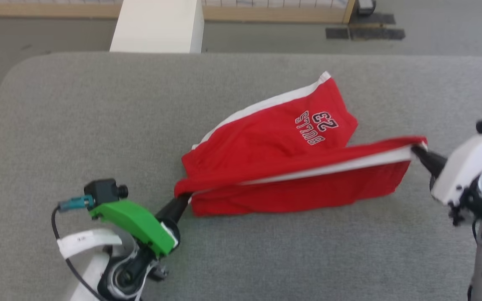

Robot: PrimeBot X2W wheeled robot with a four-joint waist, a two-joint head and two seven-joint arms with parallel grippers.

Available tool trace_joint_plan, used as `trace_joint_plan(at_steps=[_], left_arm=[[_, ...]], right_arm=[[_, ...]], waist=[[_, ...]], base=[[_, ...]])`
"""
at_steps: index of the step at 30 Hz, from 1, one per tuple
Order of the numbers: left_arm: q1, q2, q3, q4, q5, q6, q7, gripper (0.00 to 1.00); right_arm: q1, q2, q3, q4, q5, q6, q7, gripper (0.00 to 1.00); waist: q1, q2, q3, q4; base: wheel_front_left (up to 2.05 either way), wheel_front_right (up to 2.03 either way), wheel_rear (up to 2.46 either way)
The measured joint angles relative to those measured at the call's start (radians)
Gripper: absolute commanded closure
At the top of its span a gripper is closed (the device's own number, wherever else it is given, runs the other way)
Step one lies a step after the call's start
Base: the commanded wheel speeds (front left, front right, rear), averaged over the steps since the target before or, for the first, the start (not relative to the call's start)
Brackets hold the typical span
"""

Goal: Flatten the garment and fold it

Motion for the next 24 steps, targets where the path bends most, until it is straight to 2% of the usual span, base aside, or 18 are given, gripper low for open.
trace_joint_plan(at_steps=[13, 24], left_arm=[[-0.201, -0.048, -0.002, 0.07, 0.008, -0.048, 0.002, 1.0], [-0.277, -0.072, 0.007, 0.089, 0.008, -0.086, -0.024, 1.0]], right_arm=[[-0.368, -0.015, 0.031, 0.242, -0.126, 0.0, -0.092, 1.0], [-0.581, -0.012, 0.054, 0.42, -0.235, 0.0, -0.159, 1.0]], waist=[[0.0001, 0.0, 0.185, 0.066], [0.0002, 0.0, 0.309, 0.13]], base=[[0.0, 0.0, 0.0], [0.0, 0.0, 0.0]])
